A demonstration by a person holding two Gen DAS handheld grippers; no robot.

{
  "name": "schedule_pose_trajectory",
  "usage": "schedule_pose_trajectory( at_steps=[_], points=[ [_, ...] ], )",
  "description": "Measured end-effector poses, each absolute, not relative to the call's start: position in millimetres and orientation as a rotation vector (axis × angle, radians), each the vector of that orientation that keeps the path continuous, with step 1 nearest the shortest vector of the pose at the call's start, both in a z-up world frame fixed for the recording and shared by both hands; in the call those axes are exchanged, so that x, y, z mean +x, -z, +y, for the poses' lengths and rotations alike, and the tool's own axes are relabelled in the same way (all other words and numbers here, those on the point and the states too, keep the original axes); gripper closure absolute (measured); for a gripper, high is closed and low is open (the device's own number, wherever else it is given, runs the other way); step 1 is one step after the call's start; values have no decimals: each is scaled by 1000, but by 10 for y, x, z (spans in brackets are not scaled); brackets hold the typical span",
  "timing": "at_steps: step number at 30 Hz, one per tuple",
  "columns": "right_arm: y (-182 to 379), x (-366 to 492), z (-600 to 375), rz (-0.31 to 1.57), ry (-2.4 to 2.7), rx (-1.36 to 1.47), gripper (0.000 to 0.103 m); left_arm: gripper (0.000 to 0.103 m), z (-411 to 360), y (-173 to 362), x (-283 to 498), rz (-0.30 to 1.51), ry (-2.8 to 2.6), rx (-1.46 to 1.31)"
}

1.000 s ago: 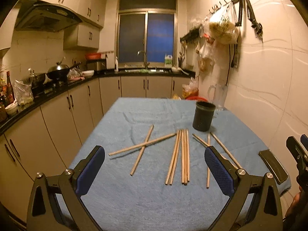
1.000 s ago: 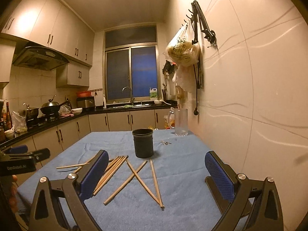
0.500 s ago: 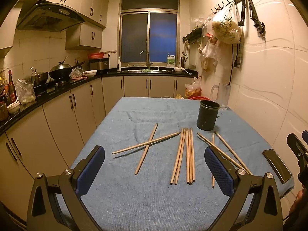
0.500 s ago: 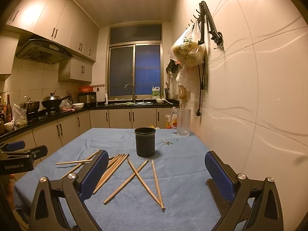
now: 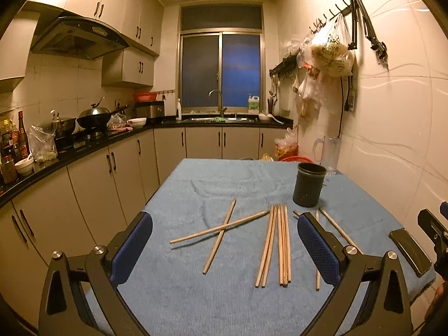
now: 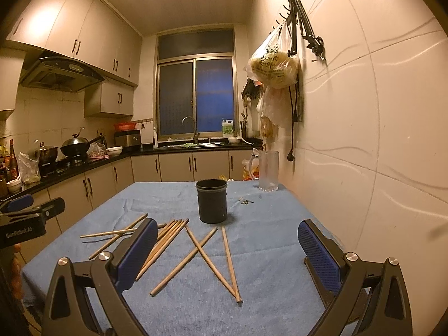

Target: Organize utensils

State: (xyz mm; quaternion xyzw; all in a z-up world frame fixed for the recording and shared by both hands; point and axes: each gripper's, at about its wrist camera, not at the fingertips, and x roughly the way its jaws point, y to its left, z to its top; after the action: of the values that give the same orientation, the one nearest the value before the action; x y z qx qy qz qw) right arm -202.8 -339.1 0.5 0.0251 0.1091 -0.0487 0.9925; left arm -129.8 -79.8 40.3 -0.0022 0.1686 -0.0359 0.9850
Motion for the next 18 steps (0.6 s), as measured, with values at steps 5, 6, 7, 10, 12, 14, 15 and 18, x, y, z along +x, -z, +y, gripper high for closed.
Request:
schedule_pose_trajectory(
  at_steps=[5, 6, 7, 10, 12, 14, 15, 18],
  points=[
    [-12, -1960, -3364, 231, 81, 28, 2, 0, -796, -414, -1257, 305, 82, 6],
    [-19, -1944, -3361, 231, 82, 24, 2, 0, -798, -417, -1241, 304, 81, 6],
    [-29, -1927, -3360, 230, 81, 20, 2, 0, -795, -418, -1222, 305, 82, 4],
    [-56, -1887, -3356, 222, 85, 12, 2, 0, -786, -410, -1165, 310, 83, -1],
    [-63, -1863, -3353, 221, 85, 14, 2, 0, -795, -398, -1137, 314, 83, 4],
    [-57, -1836, -3349, 225, 85, 14, 2, 0, -801, -381, -1109, 319, 86, 7],
    [-49, -1817, -3345, 229, 84, 12, 2, 0, -802, -374, -1093, 321, 87, 8],
    [-31, -1774, -3343, 239, 85, 8, 2, 0, -802, -353, -1049, 331, 90, 6]
  ],
)
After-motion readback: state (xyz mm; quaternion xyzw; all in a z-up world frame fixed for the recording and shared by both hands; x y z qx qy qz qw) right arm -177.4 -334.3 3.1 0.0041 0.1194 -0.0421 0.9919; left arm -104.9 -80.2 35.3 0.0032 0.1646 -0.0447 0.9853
